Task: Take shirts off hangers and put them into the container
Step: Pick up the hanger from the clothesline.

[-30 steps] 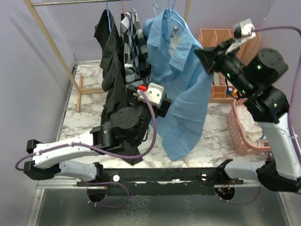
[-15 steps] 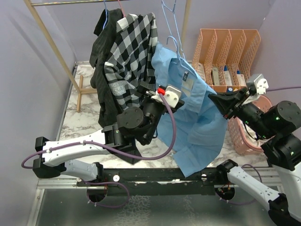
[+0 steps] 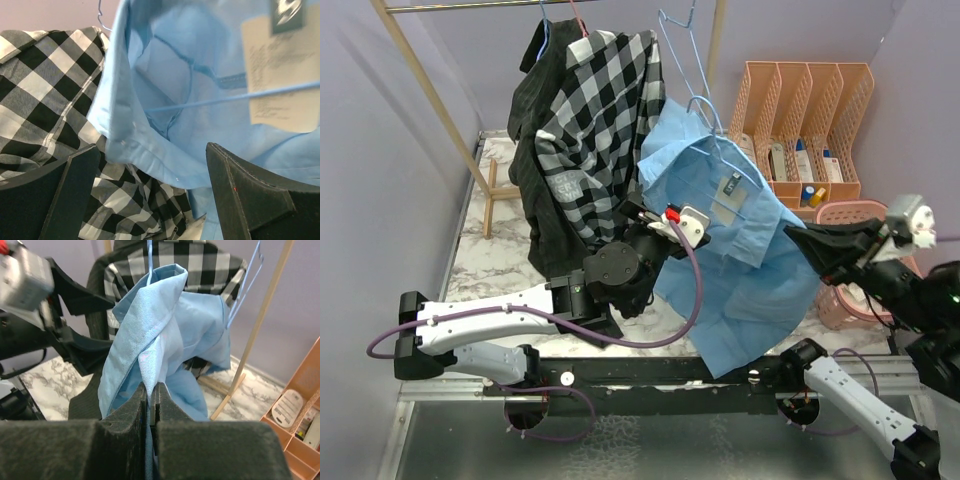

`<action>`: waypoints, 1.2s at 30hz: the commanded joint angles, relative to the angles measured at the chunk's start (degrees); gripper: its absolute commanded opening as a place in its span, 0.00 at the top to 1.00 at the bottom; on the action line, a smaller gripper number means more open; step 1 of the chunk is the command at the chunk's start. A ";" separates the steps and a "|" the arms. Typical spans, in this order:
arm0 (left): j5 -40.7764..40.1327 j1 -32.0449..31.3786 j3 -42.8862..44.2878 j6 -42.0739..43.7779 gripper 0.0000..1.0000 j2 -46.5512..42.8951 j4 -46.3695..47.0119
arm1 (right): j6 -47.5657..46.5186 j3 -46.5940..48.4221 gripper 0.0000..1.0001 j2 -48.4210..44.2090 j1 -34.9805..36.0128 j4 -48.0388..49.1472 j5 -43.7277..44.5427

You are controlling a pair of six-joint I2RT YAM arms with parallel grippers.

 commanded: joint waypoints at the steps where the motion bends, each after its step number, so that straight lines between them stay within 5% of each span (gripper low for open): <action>1: 0.22 -0.17 -1.27 1.09 0.10 -2.25 4.97 | -0.41 2.85 0.99 -2.79 -0.19 -2.10 -0.94; 24: 7.31 1.96 -0.01 2.42 0.11 2.09 10.28 | 0.02 5.06 0.99 -7.92 -0.19 -6.82 -4.34; 36: 12.29 9.13 -0.33 -1.87 0.17 4.35 13.48 | 0.55 7.55 0.99 -7.76 -0.23 -9.90 -4.52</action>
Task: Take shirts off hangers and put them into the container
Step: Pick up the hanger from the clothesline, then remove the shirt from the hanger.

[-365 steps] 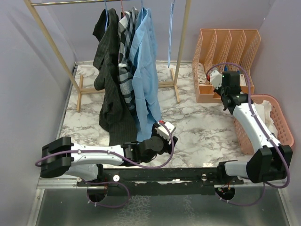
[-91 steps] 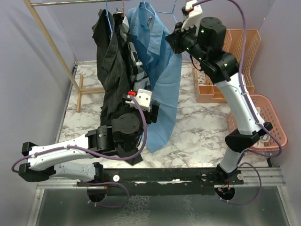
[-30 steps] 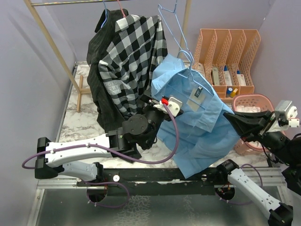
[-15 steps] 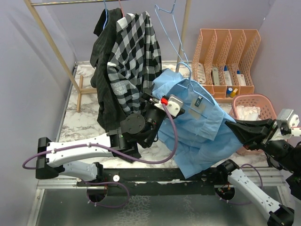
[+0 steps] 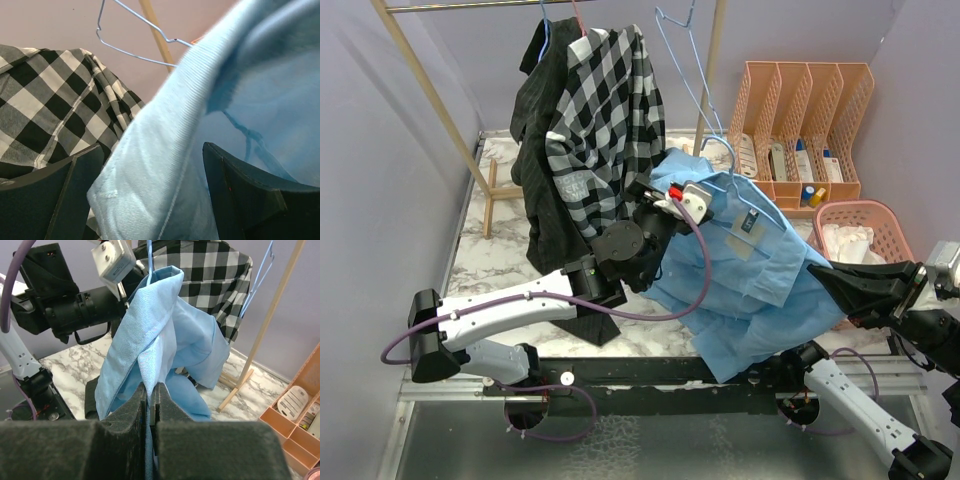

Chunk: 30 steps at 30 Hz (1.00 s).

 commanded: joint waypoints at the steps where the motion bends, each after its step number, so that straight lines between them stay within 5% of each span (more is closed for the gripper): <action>1: 4.14 1.93 1.08 -2.72 0.18 -0.12 4.51 | 0.77 1.44 0.99 -0.39 -0.19 1.14 -1.46; 4: 6.12 2.51 0.46 -3.03 0.23 -0.49 6.49 | 0.82 1.20 0.99 -0.46 -0.26 1.05 -1.63; 12: 9.52 2.83 -0.60 -4.24 0.60 -1.51 6.89 | 1.22 0.06 0.99 0.31 -0.19 1.13 -1.01; 19: 9.44 3.54 -3.23 -3.98 0.65 -3.99 8.39 | 1.66 -0.44 0.99 1.30 -0.29 1.17 -1.48; 23: 8.67 3.75 -3.98 -4.21 1.00 -5.47 8.54 | 1.57 -1.05 0.99 1.89 -0.44 1.08 -1.22; 30: 6.87 3.83 -2.19 -4.37 1.00 -7.53 5.73 | -0.68 -3.75 0.98 2.85 -0.59 0.43 -1.56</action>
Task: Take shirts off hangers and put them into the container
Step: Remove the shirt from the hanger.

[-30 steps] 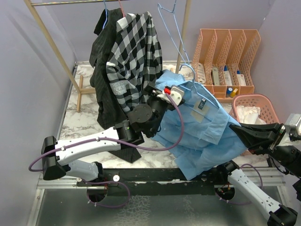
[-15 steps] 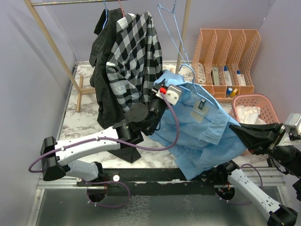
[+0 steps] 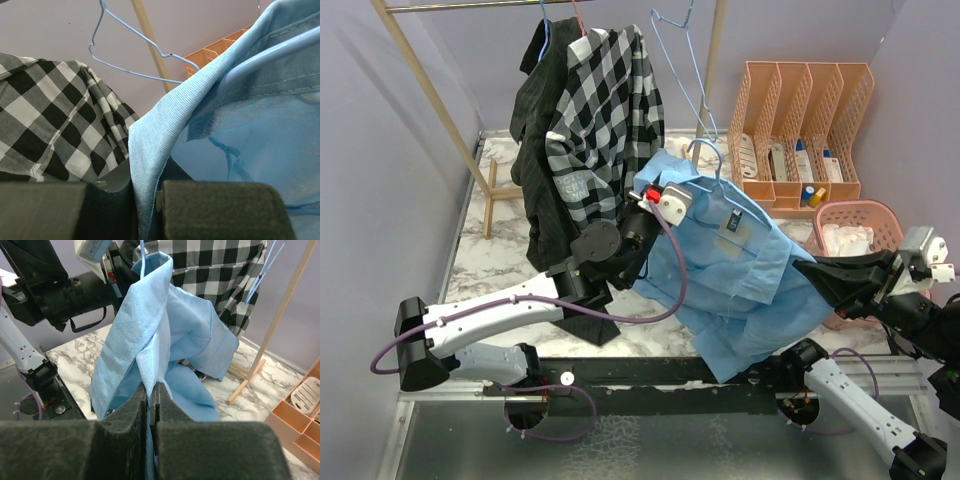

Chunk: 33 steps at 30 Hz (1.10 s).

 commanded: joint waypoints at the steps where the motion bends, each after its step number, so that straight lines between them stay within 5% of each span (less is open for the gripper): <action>1: -2.00 0.15 3.66 -2.10 1.00 -3.08 0.08 | -1.85 -2.20 0.96 1.35 -0.34 0.20 -1.32; 7: -6.24 0.15 12.66 -4.11 1.00 0.13 -14.05 | -6.70 -1.03 0.75 5.19 -0.30 -4.07 -3.32; 12: -13.53 0.15 19.35 -5.53 1.00 3.99 -22.40 | -10.25 5.14 0.41 7.89 -0.28 -6.68 -0.98; 23: -26.14 -0.90 26.25 -0.64 1.00 9.84 -27.24 | -14.32 26.06 0.34 17.82 -0.31 -7.32 16.67; 33: -36.12 -4.49 32.22 11.91 1.00 12.96 -18.00 | -11.84 23.95 0.38 21.56 -0.40 -9.77 5.06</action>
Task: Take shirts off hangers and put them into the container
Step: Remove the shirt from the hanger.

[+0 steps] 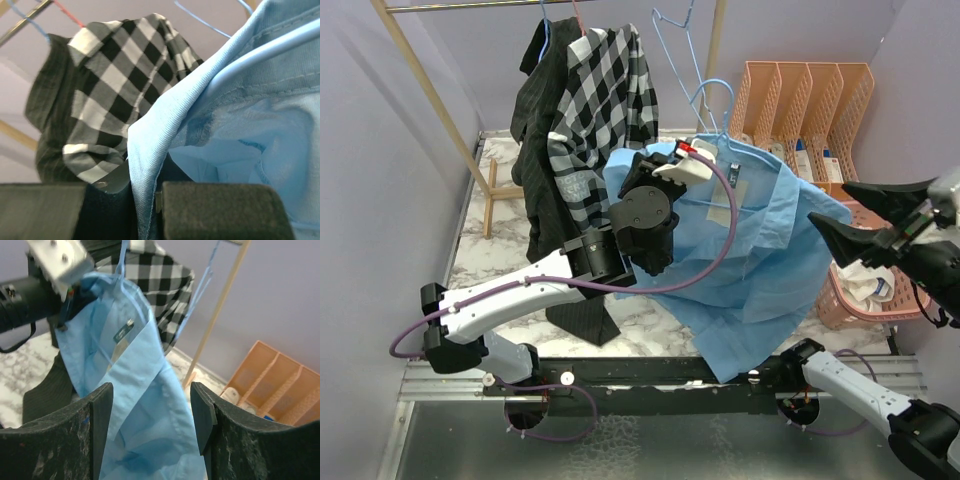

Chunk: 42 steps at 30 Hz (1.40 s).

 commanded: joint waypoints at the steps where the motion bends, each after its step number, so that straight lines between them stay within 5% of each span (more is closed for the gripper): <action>1: -8.66 -2.13 6.52 11.31 1.00 2.78 12.74 | 1.03 -2.72 0.38 4.38 -0.26 -3.25 -6.71; 7: -11.29 -2.91 13.57 22.51 1.00 9.75 22.20 | 0.10 1.26 0.41 10.78 -0.26 -5.03 -7.74; 14: -13.03 -2.83 16.45 22.82 1.00 12.97 25.08 | -0.54 5.22 0.40 16.80 -0.26 -7.67 -8.18; 25: -14.87 -2.58 12.71 21.85 1.00 12.09 28.84 | -0.93 -3.99 0.42 14.26 -0.31 -1.92 -9.44; 30: -15.01 -1.92 9.01 20.43 1.00 10.10 30.41 | 1.52 -8.74 0.63 11.75 -0.30 3.71 -10.03; 34: -15.46 -1.45 5.45 17.85 1.00 7.65 30.76 | 2.52 -14.50 0.70 8.11 -0.30 9.42 -8.39; 38: -16.19 -1.44 3.28 16.66 1.00 6.11 30.77 | 2.53 -17.25 0.98 6.38 -0.26 13.32 -7.21; 42: -16.95 -1.29 1.57 17.00 1.00 5.02 30.76 | 1.87 -16.41 0.99 5.82 -0.27 13.60 -3.58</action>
